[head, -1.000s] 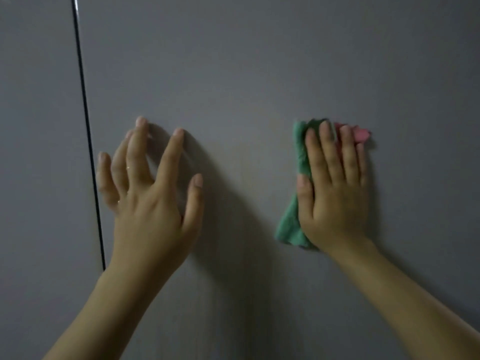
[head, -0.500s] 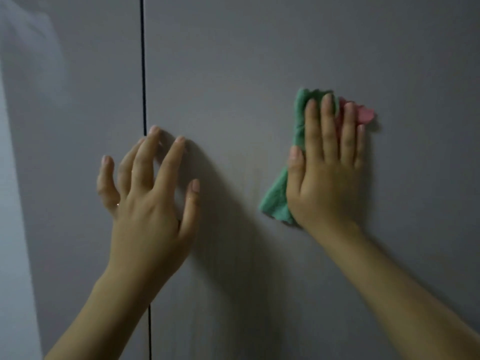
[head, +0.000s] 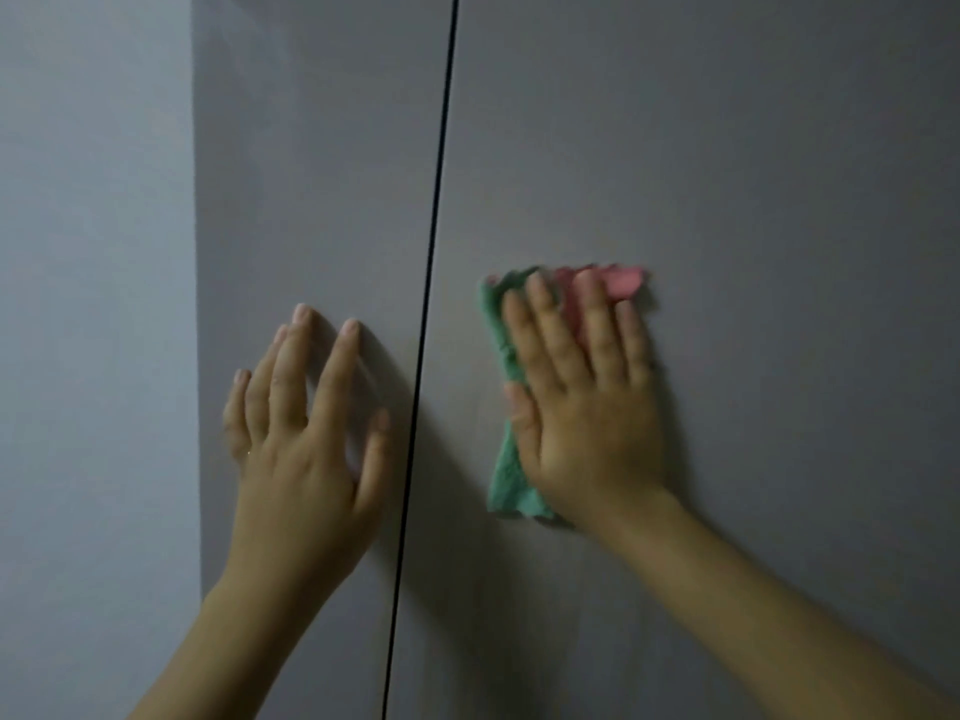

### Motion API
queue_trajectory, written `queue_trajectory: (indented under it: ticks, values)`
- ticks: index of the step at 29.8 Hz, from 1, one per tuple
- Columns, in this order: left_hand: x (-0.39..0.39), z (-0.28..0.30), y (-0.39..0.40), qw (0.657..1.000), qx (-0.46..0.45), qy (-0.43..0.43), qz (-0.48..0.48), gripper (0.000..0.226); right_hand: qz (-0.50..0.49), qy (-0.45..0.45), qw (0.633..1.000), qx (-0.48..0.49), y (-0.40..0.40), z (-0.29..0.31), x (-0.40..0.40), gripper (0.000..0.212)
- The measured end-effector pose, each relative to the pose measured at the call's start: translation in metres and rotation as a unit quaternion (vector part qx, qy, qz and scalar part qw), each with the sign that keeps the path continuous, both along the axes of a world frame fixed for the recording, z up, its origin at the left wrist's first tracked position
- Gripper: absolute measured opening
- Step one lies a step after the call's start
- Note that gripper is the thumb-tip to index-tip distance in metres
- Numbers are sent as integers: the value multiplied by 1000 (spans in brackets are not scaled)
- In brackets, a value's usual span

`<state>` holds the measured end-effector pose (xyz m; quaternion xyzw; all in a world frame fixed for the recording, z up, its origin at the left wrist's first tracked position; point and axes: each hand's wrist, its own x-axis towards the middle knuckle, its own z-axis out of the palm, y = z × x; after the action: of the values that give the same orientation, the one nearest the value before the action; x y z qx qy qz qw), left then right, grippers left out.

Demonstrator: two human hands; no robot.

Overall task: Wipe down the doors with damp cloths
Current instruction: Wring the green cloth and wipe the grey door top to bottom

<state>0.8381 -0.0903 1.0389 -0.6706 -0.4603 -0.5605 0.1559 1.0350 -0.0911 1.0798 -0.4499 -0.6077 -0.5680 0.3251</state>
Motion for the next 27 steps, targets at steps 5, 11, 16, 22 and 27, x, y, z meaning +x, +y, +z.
queue_trajectory:
  ticks: [5,11,16,22,27]
  values:
    - [-18,-6,1,999,35,-3,-32,60,2,-133,990,-50,-8,0,18,53]
    - [-47,-22,15,995,1,-100,-20,62,-1,41,999,35,16,61,-45,56]
    - [-49,-34,28,979,-28,-176,-99,59,11,-189,979,-74,19,11,-71,55]
    - [-61,-44,35,942,-64,-255,-210,70,1,-95,995,-9,21,87,-68,54]
    - [-67,-51,42,907,-107,-308,-267,47,-2,-88,995,-35,42,113,-136,58]
